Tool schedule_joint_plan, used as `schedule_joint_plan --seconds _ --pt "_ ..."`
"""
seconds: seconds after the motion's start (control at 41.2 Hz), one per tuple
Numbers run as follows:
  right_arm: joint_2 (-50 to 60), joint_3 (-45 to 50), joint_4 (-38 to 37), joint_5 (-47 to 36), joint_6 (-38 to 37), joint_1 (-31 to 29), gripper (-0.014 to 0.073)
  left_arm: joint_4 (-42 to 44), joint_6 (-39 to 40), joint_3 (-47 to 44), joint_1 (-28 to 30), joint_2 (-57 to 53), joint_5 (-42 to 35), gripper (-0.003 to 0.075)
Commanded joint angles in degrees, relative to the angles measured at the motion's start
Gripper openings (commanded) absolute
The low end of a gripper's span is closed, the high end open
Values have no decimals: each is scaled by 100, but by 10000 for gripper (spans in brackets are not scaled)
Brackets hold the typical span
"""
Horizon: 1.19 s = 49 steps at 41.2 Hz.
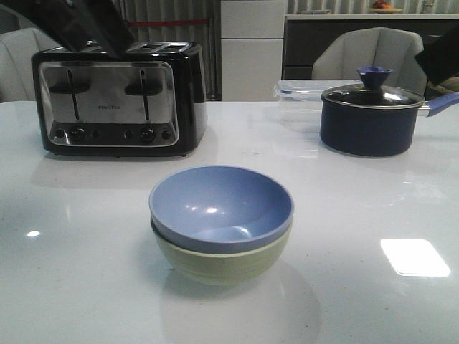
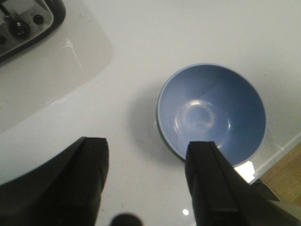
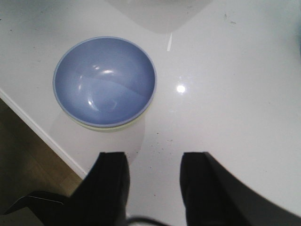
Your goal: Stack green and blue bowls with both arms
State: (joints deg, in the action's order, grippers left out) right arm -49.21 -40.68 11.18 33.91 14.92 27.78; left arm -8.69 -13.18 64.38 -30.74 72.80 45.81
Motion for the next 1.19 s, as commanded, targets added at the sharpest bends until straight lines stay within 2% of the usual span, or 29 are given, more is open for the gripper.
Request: schedule_joint_plan --seconds 0.0,0.34,0.534,0.801,0.874,1.044,1.092,1.165 --pt "34 -150 -6 -374 56 4 395 135 3 -273 -42 -795 -278 434" --pt "34 -150 -6 -327 56 4 395 377 68 -1777 -31 -2579 -563 433" --pt "34 -149 -1 -9 -261 -28 395 777 589 -2295 122 -3247 -563 430" --pt "34 106 -6 -47 -355 -28 388 819 615 -2511 217 -3483 -597 341" --pt "34 167 -6 -91 -355 -28 344 819 615 -2511 217 -3483 -637 287" --pt "34 175 -6 -91 -355 -28 146 819 615 -2511 217 -3483 -766 116" --pt "34 175 -6 -91 -355 -28 105 819 615 -2511 217 -3483 -766 88" --pt "34 175 -6 -96 -355 -28 48 805 615 -2511 217 -3483 -766 92"
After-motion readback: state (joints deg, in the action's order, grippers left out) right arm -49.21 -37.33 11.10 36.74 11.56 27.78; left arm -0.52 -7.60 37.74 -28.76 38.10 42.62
